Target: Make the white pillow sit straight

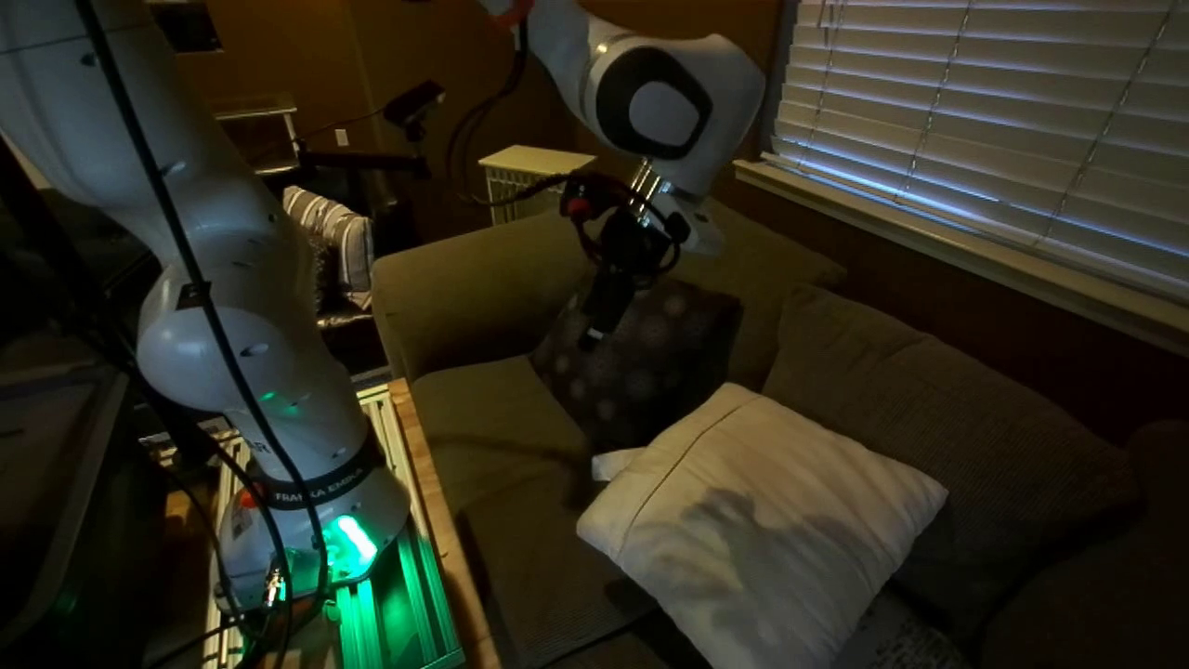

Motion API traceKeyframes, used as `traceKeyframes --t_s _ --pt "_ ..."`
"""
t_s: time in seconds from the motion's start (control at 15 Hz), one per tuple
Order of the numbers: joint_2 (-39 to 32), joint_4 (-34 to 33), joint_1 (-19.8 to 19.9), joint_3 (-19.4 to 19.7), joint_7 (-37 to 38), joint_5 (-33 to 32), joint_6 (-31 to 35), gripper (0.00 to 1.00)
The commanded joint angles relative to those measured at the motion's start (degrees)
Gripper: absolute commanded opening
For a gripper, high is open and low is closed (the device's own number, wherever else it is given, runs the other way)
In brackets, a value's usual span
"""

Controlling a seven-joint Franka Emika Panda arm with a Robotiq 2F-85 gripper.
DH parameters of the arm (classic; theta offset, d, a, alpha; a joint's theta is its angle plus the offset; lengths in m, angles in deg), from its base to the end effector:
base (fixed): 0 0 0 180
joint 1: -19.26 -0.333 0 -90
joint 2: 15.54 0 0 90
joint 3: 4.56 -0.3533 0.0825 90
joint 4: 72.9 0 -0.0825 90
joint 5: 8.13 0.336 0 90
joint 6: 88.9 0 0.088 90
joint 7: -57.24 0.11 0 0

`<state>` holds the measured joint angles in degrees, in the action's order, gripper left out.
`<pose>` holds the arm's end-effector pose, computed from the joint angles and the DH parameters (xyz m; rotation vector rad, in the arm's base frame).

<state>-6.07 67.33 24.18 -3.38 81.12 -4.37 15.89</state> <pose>0.3612 -0.0332 0.4009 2.9351 -0.8338 -0.7101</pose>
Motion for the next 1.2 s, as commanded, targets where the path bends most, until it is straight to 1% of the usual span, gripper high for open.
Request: traceKeyframes --t_s 0.0,0.27,0.4,0.47,0.53,0.67,0.73,0.87,1.13 --pt "1.56 6.94 -0.77 -1.92 9.09 0.05 11.01 1.00" --pt "-0.44 10.75 -1.01 -4.11 16.58 -5.54 18.51 1.00" --pt "-1.78 12.17 -0.78 -4.70 20.17 -9.19 20.40 1.00" --pt "-2.52 12.47 -0.56 -4.99 23.49 -11.38 20.16 1.00" --pt "-3.49 12.87 -0.35 -4.71 25.23 -13.14 20.55 1.00" --pt "-3.46 14.13 -0.58 -3.76 25.10 -14.54 23.41 1.00" --pt "-3.04 12.96 -1.23 -3.50 23.30 -12.23 20.39 1.00" --pt "-3.67 13.43 -1.19 -3.26 23.60 -12.94 21.93 1.00" --pt "-3.73 13.51 -1.20 -3.24 23.64 -13.00 22.21 1.00"
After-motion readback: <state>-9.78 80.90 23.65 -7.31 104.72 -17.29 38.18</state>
